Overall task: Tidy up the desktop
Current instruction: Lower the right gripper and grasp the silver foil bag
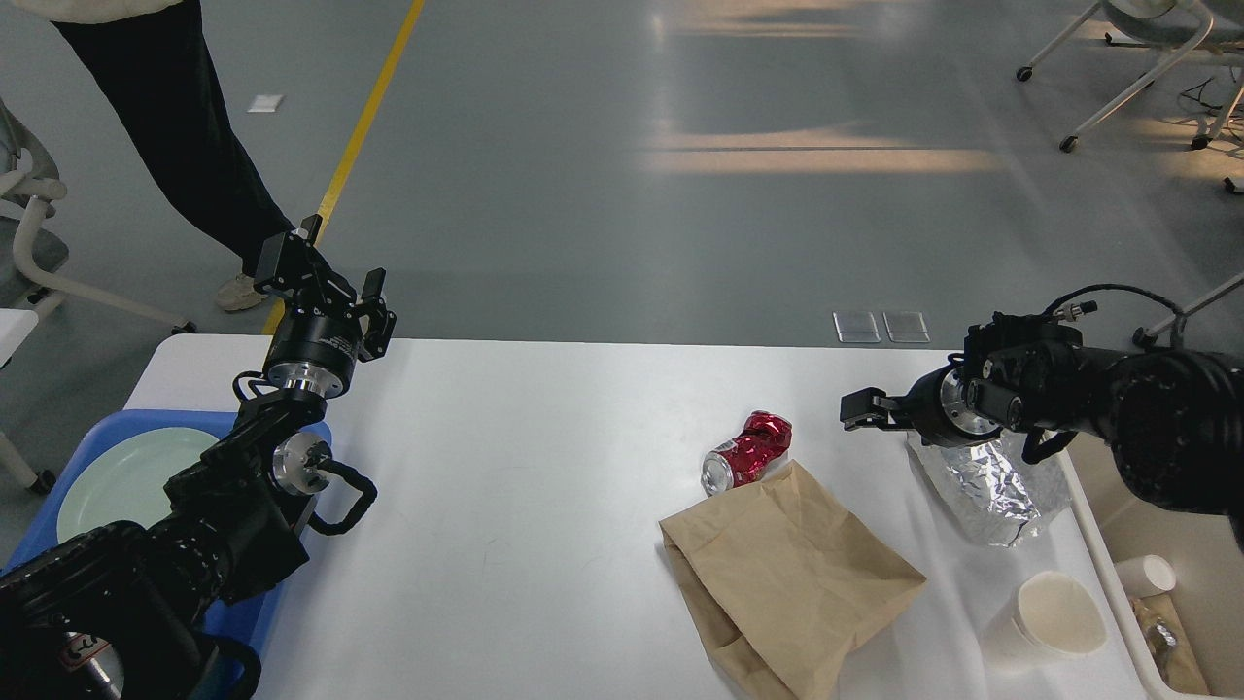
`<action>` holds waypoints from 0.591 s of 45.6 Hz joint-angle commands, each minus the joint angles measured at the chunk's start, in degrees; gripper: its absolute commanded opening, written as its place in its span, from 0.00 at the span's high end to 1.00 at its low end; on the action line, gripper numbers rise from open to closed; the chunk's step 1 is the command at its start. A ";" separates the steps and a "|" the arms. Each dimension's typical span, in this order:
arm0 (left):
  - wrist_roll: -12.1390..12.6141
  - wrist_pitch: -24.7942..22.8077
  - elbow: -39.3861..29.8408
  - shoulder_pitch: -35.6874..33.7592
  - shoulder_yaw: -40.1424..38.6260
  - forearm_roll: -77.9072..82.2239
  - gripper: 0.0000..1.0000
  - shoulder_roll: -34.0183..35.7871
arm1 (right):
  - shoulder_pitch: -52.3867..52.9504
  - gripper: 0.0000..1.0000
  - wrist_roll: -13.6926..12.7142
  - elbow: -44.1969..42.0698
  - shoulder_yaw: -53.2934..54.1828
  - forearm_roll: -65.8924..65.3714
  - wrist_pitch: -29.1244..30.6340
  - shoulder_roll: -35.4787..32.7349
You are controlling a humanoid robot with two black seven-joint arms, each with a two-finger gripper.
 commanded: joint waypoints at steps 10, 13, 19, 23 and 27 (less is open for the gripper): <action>0.00 0.00 0.00 -0.01 0.00 0.00 0.03 0.00 | -3.40 0.00 -0.11 -4.84 -1.15 -2.72 -0.10 -0.58; 0.00 0.00 0.00 -0.01 0.00 0.00 0.03 0.00 | -5.16 0.00 -0.11 -6.34 -0.54 -4.39 -0.10 -0.76; 0.00 0.00 0.00 -0.01 0.00 0.00 0.03 0.00 | -7.36 0.00 -0.11 -7.40 -0.27 -5.27 -0.19 -1.02; 0.00 0.00 0.00 -0.01 0.00 0.00 0.03 0.00 | -8.24 0.00 -0.11 -7.57 -0.19 -5.36 -0.36 -1.99; 0.00 0.00 0.00 -0.01 0.00 0.00 0.03 0.00 | -9.30 0.00 -0.11 -8.54 -0.10 -5.36 -0.63 -2.43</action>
